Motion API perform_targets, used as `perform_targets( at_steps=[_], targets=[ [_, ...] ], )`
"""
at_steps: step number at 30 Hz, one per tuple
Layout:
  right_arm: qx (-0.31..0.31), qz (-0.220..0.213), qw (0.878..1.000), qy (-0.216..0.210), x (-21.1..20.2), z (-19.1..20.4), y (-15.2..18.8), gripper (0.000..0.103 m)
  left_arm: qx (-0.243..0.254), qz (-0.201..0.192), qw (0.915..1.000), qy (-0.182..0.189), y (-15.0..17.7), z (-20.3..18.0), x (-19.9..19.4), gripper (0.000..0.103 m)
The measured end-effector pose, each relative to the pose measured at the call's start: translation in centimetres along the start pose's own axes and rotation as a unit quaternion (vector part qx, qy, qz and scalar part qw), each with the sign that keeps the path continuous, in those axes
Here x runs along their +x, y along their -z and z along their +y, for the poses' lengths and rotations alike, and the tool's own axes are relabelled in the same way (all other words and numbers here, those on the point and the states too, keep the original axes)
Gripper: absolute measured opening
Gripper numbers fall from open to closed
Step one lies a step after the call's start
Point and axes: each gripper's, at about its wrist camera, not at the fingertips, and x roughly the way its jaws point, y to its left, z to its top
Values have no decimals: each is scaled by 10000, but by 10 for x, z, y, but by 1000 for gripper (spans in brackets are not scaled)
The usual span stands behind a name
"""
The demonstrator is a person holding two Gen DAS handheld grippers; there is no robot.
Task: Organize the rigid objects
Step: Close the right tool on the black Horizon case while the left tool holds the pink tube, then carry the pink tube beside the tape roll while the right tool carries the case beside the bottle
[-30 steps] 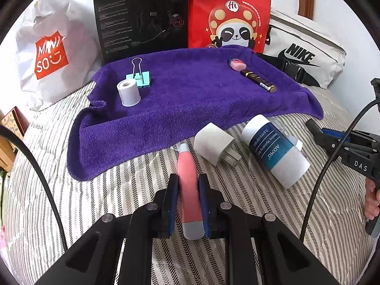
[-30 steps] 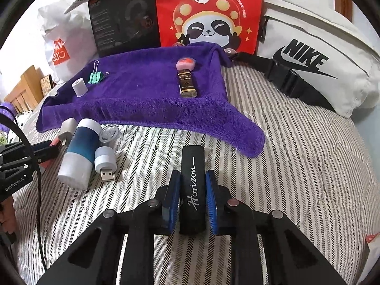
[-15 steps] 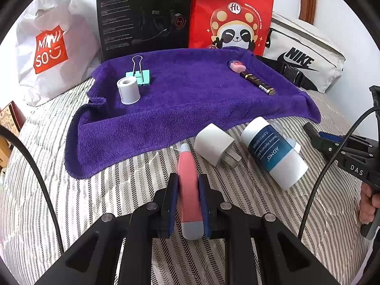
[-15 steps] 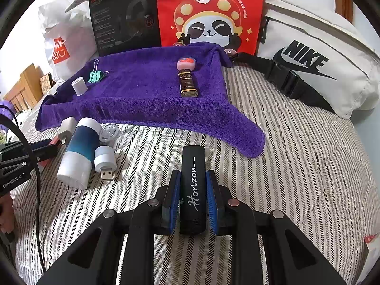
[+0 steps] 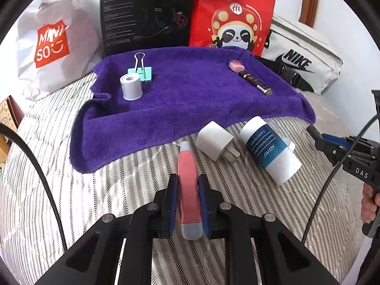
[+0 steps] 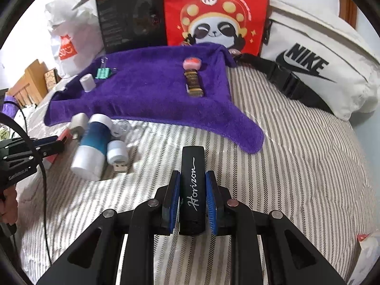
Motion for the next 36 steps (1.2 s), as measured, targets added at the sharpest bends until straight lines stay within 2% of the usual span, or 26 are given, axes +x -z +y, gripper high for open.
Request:
perform_targets(
  at_steps=[7, 16, 25, 36],
  targets=[
    [53, -68, 9999, -100, -11, 2, -6, 21, -373, 27, 9987, 345, -1, 22, -11, 17],
    [113, -249, 9991, -334, -16, 6, -24, 22, -422, -19, 9985, 334, -11, 30, -17, 17],
    [47, -342, 9986, -388, -16, 10, -37, 22, -440, -79, 9981, 423, -18, 32, -22, 17],
    [8, -439, 9980, -456, -11, 10, -60, 21, -380, -175, 9983, 414, -44, 36, -23, 17]
  ],
)
